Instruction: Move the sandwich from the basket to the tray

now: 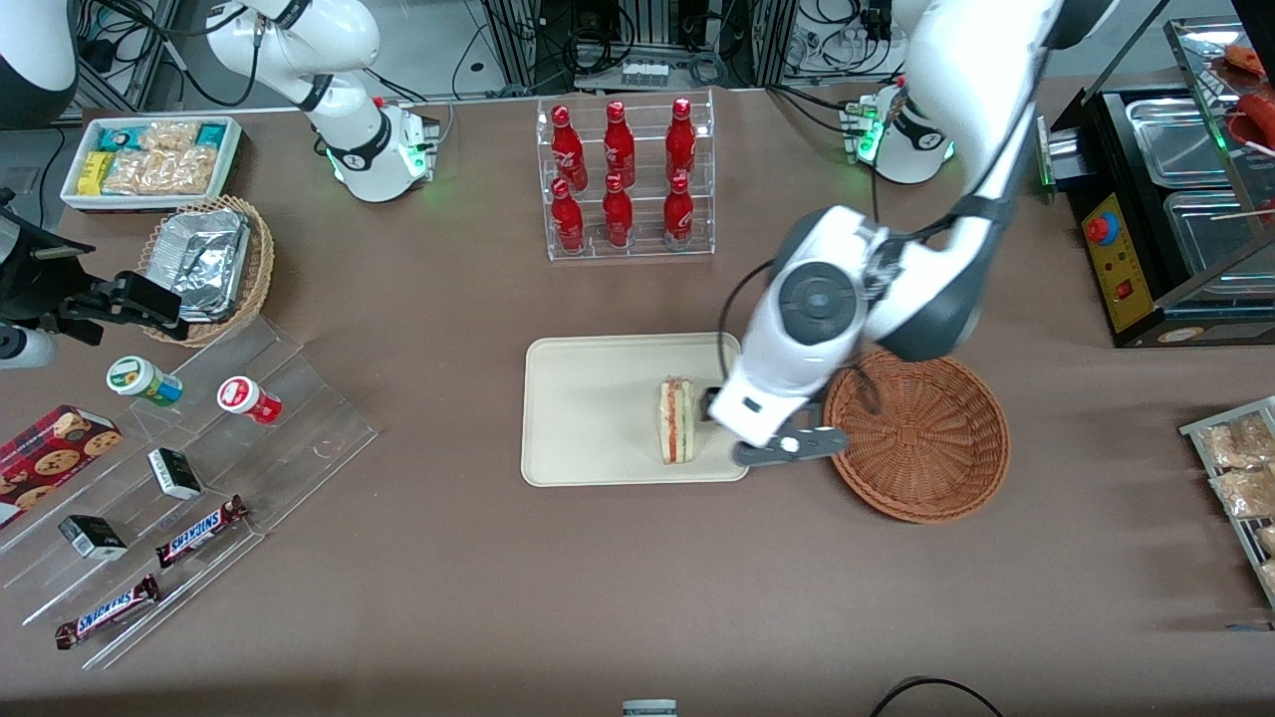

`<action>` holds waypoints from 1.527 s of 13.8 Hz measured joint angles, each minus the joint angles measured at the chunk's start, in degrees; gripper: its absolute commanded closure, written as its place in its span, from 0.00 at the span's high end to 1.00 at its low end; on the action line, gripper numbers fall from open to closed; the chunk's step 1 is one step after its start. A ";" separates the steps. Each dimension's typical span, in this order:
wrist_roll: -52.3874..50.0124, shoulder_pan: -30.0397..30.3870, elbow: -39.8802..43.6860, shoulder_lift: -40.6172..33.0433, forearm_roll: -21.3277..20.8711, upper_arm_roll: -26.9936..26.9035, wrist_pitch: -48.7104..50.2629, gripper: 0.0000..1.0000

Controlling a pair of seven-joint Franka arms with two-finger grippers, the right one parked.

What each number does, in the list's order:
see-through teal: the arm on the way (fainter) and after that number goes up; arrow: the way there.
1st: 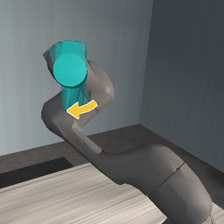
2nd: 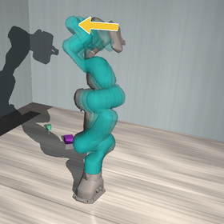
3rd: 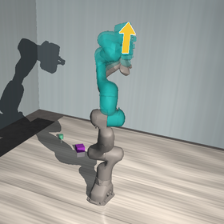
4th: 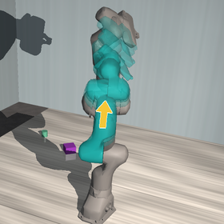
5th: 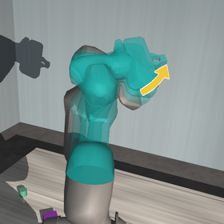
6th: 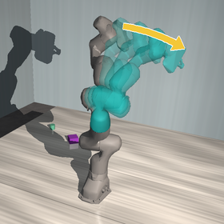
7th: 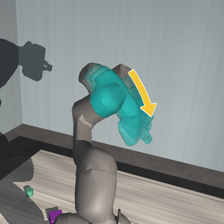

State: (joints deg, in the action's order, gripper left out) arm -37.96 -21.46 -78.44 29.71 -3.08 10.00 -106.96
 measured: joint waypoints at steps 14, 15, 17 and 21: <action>14.07 16.71 0.02 -11.43 0.59 -0.17 19.42 1.00; 16.05 17.94 0.02 -12.24 0.68 -0.18 20.80 1.00; 19.43 20.10 0.01 -13.70 0.77 -0.19 23.39 1.00; 22.93 22.08 -0.63 -16.28 0.82 -0.19 26.54 1.00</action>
State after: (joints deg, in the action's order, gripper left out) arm -15.03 0.61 -79.07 13.42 -2.26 9.81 -80.42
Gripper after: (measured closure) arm 0.000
